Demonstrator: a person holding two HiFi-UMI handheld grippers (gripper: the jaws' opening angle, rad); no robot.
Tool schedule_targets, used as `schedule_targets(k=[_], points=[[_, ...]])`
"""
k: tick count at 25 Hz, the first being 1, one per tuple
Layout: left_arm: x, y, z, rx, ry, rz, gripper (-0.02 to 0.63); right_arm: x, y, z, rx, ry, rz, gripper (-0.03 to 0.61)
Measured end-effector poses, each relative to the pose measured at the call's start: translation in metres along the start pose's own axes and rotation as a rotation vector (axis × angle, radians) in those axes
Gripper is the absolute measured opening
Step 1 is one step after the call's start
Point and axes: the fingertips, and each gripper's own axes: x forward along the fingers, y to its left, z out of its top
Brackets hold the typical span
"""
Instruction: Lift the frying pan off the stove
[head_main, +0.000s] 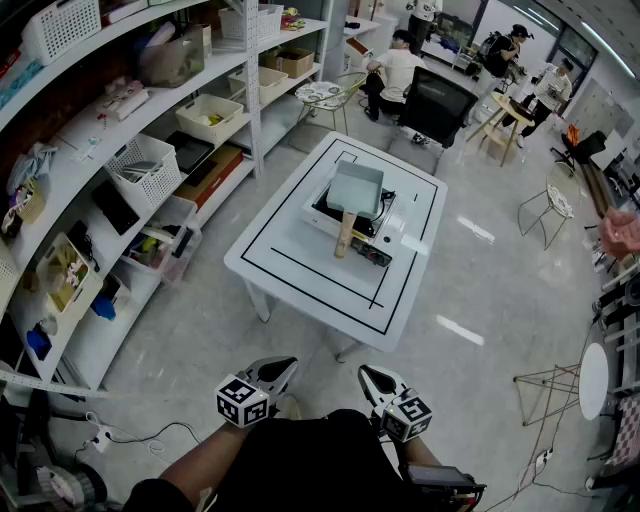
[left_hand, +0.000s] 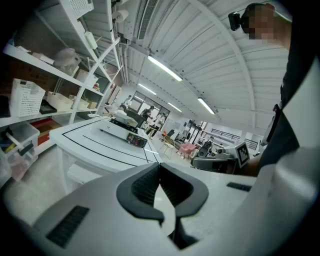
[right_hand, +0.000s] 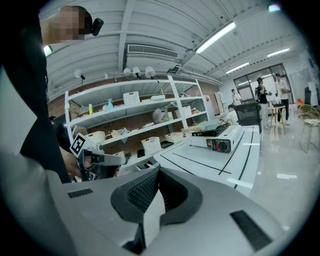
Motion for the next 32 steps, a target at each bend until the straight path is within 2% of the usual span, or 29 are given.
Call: schedule_targets(k=[6,15,21,32], points=[[0.01,-0.013,0.007,0.017,-0.002,0.003,0.009,-0.011,-0.008,0.012,-0.015,-0.022,0.011,0.025],[0.03,-0.023,0.012,0.042,0.011,-0.017,0.009,-0.024,-0.031,0.012,-0.01,-0.039,-0.03,0.025],[0.026,-0.017,0.006,0.038,0.038,-0.012,0.009,-0.016,-0.027,0.013,0.012,-0.037,-0.041,0.025],[0.017,-0.002,0.006,0.039,0.036,-0.022,0.009,-0.011,-0.025,0.013,-0.007,-0.04,-0.083,0.025]])
